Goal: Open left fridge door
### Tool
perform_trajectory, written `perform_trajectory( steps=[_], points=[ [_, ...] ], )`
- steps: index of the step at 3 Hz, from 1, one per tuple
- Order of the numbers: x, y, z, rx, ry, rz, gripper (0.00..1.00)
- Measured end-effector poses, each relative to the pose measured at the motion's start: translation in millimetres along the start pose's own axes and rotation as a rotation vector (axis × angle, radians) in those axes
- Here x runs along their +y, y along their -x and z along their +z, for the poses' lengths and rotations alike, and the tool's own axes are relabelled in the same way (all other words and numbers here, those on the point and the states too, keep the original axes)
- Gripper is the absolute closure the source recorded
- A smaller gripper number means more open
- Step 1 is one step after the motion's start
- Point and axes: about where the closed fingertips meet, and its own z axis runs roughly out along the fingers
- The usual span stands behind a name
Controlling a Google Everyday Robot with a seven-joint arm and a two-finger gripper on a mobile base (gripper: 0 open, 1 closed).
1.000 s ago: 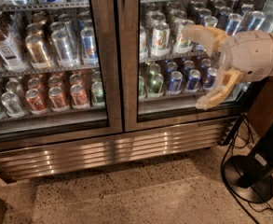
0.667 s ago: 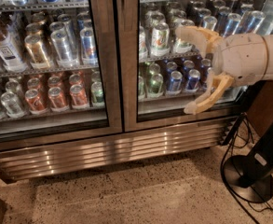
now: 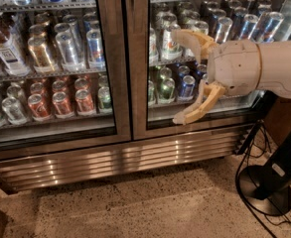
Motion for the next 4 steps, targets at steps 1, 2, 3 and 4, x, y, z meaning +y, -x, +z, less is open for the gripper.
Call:
perform_trajectory(
  steps=[1,2,3,4],
  points=[
    [-0.6,-0.4,-0.9,-0.026,0.001,0.002,0.00],
    [-8.6,-1.1,19.2,-0.074,0.026,-0.009,0.00],
    [-19.4,0.9,54.1,-0.122,0.086,-0.017,0.00],
    [-19.0,2.6,59.9,-0.127,0.097,-0.019,0.00]
  ],
)
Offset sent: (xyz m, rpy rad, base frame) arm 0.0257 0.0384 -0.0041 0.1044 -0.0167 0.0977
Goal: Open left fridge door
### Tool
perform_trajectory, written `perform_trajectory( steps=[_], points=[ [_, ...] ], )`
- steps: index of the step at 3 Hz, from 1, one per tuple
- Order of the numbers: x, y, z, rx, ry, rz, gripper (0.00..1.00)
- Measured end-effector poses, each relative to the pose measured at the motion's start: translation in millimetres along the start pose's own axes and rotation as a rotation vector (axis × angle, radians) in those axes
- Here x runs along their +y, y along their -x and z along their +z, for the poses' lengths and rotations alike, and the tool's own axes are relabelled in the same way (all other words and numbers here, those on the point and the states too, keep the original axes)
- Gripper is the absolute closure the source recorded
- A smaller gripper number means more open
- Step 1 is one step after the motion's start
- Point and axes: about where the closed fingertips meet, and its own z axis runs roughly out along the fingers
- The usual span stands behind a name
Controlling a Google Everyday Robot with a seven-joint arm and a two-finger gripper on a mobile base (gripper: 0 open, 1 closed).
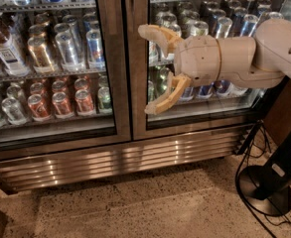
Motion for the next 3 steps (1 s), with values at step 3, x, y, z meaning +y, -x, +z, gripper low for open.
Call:
perform_trajectory(
  steps=[3],
  points=[
    [-36.8,1.4,44.8,-0.030,-0.062,0.002,0.00]
  ],
)
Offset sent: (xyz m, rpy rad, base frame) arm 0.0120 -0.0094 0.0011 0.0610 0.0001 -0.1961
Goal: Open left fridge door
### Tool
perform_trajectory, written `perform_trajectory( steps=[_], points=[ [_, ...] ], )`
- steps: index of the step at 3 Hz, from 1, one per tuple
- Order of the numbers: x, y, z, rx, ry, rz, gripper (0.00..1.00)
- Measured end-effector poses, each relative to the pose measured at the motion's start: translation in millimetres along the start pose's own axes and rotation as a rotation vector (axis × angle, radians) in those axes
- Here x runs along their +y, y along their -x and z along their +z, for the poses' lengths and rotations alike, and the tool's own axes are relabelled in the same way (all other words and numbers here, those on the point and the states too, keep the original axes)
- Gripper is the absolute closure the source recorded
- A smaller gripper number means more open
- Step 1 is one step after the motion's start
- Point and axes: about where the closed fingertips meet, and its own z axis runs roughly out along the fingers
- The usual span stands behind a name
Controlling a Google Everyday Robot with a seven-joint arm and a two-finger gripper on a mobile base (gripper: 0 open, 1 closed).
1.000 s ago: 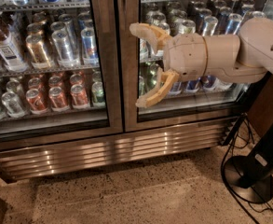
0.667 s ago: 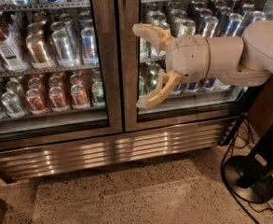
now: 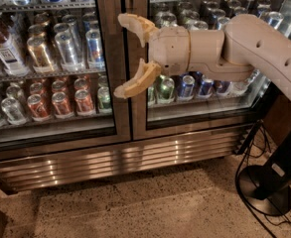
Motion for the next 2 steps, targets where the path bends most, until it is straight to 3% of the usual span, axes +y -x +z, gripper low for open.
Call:
perform_trajectory(
  steps=[1,2],
  points=[
    [0.4,1.4,4.2,-0.004,0.007,-0.002,0.00],
    [-3.1,3.1,13.8,-0.025,-0.022,-0.003,0.00]
  ],
)
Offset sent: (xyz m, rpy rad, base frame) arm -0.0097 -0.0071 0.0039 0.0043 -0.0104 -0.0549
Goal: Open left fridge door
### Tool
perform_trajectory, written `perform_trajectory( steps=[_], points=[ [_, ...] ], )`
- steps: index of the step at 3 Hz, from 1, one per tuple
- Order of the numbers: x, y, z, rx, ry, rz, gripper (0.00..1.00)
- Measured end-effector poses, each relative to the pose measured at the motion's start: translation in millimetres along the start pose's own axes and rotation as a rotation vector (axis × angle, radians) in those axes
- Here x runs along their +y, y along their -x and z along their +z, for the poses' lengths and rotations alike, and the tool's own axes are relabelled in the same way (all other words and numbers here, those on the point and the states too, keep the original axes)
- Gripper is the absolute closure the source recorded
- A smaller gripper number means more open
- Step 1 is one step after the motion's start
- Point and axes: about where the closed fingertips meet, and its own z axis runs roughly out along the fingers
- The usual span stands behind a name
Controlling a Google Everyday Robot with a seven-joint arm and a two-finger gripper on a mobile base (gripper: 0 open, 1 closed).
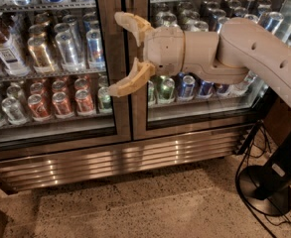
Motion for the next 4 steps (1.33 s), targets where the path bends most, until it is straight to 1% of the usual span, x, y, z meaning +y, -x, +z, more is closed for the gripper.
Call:
perform_trajectory(
  steps=[1,2,3,4],
  points=[
    [0.0,0.0,0.0,0.000,0.000,0.000,0.00],
    [-0.8,0.9,-6.1,-0.011,-0.062,-0.027,0.00],
    [-13.7,0.2,-1.0,-0.037,-0.198,-0.104,0.00],
    [-31.9,-2.6,9.9,-0.046,-0.238,-0.151,0.00]
  ],
)
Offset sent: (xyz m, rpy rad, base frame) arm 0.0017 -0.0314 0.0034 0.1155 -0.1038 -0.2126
